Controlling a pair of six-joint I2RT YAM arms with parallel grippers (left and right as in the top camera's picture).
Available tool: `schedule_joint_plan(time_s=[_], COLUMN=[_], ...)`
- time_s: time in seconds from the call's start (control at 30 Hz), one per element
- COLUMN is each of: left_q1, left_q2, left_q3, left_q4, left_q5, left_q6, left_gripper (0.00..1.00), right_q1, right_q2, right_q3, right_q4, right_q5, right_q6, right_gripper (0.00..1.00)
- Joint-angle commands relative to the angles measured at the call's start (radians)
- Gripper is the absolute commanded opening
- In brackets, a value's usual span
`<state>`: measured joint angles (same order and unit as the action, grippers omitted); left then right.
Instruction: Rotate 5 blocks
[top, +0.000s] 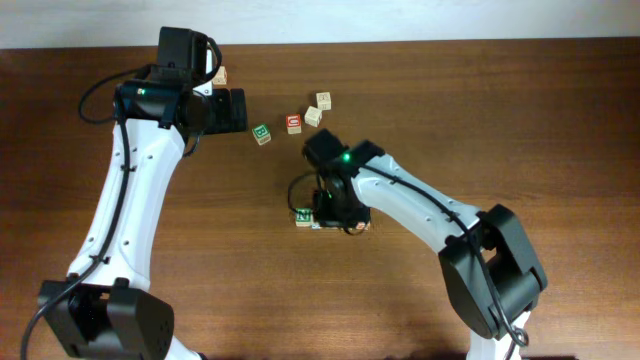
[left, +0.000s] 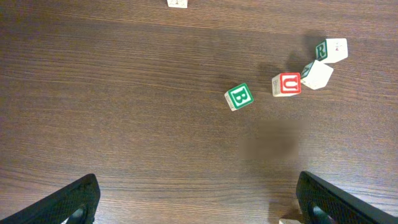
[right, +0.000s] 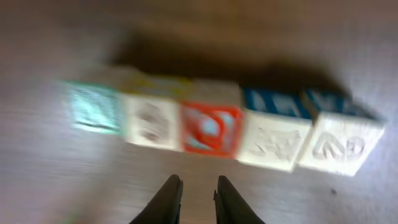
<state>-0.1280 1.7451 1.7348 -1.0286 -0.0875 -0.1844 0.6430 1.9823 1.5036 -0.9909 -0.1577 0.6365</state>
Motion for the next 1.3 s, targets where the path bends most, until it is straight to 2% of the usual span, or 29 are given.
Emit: schedule_joint_plan(time_s=[0.0,0.17,0.33,0.53,1.27], left_q1=[0.000,0.000,0.000,0.000,0.000], left_q2=[0.007,0.007,0.007,0.007,0.007], left_q3=[0.018,0.018,0.018,0.018,0.018], left_q4=[0.002,0.002,0.002,0.002,0.002], left_q5=[-0.014,-0.014,-0.014,-0.014,-0.014], left_q6=[-0.013,-0.013,-0.013,-0.013,-0.013], left_gripper=[0.99,0.99,0.99,0.99,0.99], right_q1=[0.001,0.001,0.004,0.018,0.045], right_q2=[-0.013,0.011,0.061,0.118,0.139], right_q3=[0.083,0.060,0.044,0.044,0.044], right_q4=[0.030,0.194,0.267,0.278,0.276], right_q5=[0.074,0.096,0.083,0.076,0.030], right_q6=[-0.031,-0.031,-0.063,-0.064,-0.064], right_gripper=[0.21,0.20,0.17,0.16,0.17])
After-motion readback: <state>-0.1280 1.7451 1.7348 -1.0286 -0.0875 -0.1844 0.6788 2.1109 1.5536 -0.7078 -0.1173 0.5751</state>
